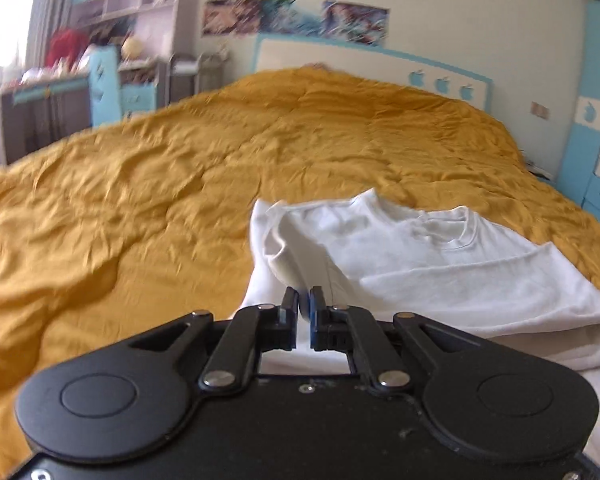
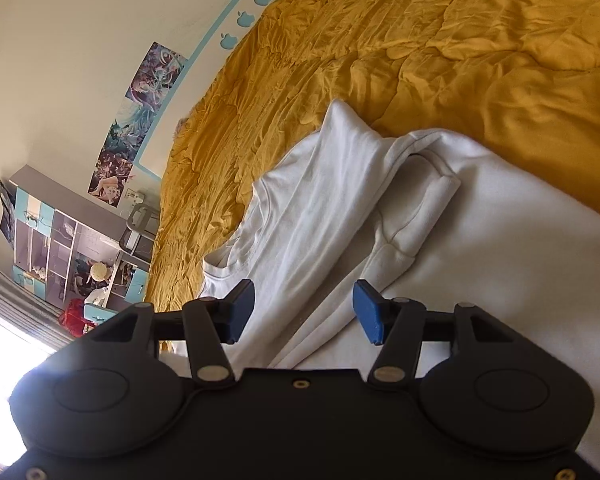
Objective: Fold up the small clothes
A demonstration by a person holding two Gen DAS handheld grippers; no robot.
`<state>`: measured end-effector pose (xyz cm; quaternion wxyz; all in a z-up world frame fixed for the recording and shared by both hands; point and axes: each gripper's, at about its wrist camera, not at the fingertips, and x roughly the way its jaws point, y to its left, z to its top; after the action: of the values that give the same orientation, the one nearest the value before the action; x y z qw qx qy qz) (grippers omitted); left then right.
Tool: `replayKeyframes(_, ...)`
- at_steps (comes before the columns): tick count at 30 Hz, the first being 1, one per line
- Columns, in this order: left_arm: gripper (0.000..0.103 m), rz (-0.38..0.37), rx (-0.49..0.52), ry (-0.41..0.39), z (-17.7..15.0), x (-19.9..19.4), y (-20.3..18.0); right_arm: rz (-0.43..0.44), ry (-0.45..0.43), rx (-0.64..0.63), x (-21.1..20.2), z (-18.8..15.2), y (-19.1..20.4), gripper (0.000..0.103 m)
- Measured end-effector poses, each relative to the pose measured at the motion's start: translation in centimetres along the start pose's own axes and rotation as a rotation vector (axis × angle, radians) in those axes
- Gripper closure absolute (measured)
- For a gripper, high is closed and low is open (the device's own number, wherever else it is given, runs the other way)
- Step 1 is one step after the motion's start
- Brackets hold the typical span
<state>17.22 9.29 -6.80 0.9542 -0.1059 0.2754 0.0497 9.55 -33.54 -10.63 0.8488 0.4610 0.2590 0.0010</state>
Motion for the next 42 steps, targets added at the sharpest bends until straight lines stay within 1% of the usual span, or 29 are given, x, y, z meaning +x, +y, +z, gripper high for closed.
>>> replayKeyframes(1,0.093,-0.002,-0.058,0.034,-0.4,0.2,0.8,-0.014,-0.010,0.010,-0.2,0.3,-0.5,0.046)
replayKeyframes(2,0.092,-0.005,-0.111,0.049,-0.8,0.1,1.7,-0.021,-0.019,0.020,-0.3,0.6,-0.8,0.046)
replayKeyframes(3,0.092,-0.004,-0.144,0.051,-1.0,-0.3,2.1,-0.031,-0.036,0.039,-0.6,1.2,-1.3,0.046)
replayKeyframes(4,0.086,0.003,-0.175,0.044,-1.1,-0.8,2.5,-0.034,-0.050,0.057,-0.8,1.6,-1.7,0.046)
replayKeyframes(5,0.084,0.010,-0.207,0.033,-1.2,-1.4,2.8,-0.034,-0.065,0.079,-0.8,2.1,-2.2,0.046)
replayKeyframes(7,0.083,0.003,-0.261,0.017,-1.0,-2.2,3.3,-0.028,-0.076,0.132,-0.4,3.2,-3.1,0.045)
replayKeyframes(9,0.083,-0.028,-0.304,0.000,-0.7,-2.7,3.5,-0.016,-0.059,0.193,0.5,4.0,-4.0,0.045)
replayKeyframes(11,0.079,-0.068,-0.328,-0.018,0.0,-2.7,3.5,0.013,-0.055,0.224,1.5,4.4,-4.4,0.045)
replayKeyframes(14,0.077,-0.111,-0.362,-0.022,0.8,-1.8,3.3,0.000,-0.074,0.246,2.5,4.9,-4.1,0.046)
replayKeyframes(17,0.075,-0.140,-0.407,-0.016,0.9,-1.1,3.2,-0.052,-0.072,0.263,3.1,5.1,-3.4,0.046)
replayKeyframes(18,0.074,-0.158,-0.430,0.000,1.0,-0.4,3.3,-0.082,-0.067,0.274,3.2,5.2,-3.3,0.046)
replayKeyframes(20,0.073,-0.202,-0.473,0.035,0.8,0.9,3.5,-0.098,-0.073,0.278,2.7,5.1,-2.8,0.046)
replayKeyframes(21,0.073,-0.210,-0.486,0.055,0.8,1.5,3.5,-0.110,-0.083,0.282,2.2,4.9,-2.6,0.046)
replayKeyframes(23,0.073,-0.200,-0.493,0.070,0.5,2.2,3.3,-0.151,-0.131,0.293,0.6,4.5,-2.2,0.046)
replayKeyframes(24,0.073,-0.202,-0.494,0.076,0.4,2.4,3.2,-0.149,-0.168,0.283,-0.1,4.4,-2.1,0.045)
replayKeyframes(25,0.072,-0.205,-0.497,0.080,0.3,2.6,3.2,-0.128,-0.190,0.261,-0.6,4.5,-1.9,0.045)
replayKeyframes(26,0.072,-0.206,-0.498,0.085,0.2,2.7,3.1,-0.101,-0.191,0.251,-0.7,4.6,-1.7,0.044)
replayKeyframes(27,0.072,-0.204,-0.496,0.089,0.1,2.9,3.1,-0.071,-0.175,0.250,-0.5,4.8,-1.7,0.043)
replayKeyframes(28,0.072,-0.204,-0.495,0.090,0.1,3.0,3.1,-0.046,-0.141,0.263,0.1,5.1,-1.8,0.043)
replayKeyframes(31,0.071,-0.206,-0.494,0.097,0.0,3.1,3.2,-0.086,-0.062,0.341,2.1,5.2,-2.6,0.043)
replayKeyframes(33,0.070,-0.204,-0.490,0.104,0.0,3.2,3.2,-0.106,-0.062,0.360,3.0,5.0,-3.1,0.045)
replayKeyframes(34,0.070,-0.204,-0.486,0.109,-0.1,3.4,3.2,-0.097,-0.072,0.351,3.4,4.9,-3.2,0.046)
replayKeyframes(36,0.070,-0.203,-0.479,0.113,-0.1,3.6,3.3,-0.061,-0.089,0.350,3.8,5.0,-3.3,0.051)
replayKeyframes(37,0.070,-0.200,-0.476,0.112,-0.2,3.7,3.2,-0.031,-0.099,0.331,4.1,5.1,-3.2,0.056)
replayKeyframes(38,0.070,-0.198,-0.478,0.111,-0.2,3.7,3.2,-0.028,-0.105,0.314,4.2,5.2,-3.1,0.074)
replayKeyframes(39,0.070,-0.201,-0.482,0.107,-0.1,3.7,3.2,-0.045,-0.117,0.301,4.3,5.5,-2.8,0.091)
replayKeyframes(40,0.070,-0.204,-0.482,0.102,-0.1,3.7,3.1,-0.049,-0.127,0.288,4.1,5.6,-2.7,0.093)
replayKeyframes(42,0.070,-0.213,-0.471,0.095,0.2,3.7,2.8,-0.044,-0.167,0.273,3.1,5.9,-2.5,0.095)
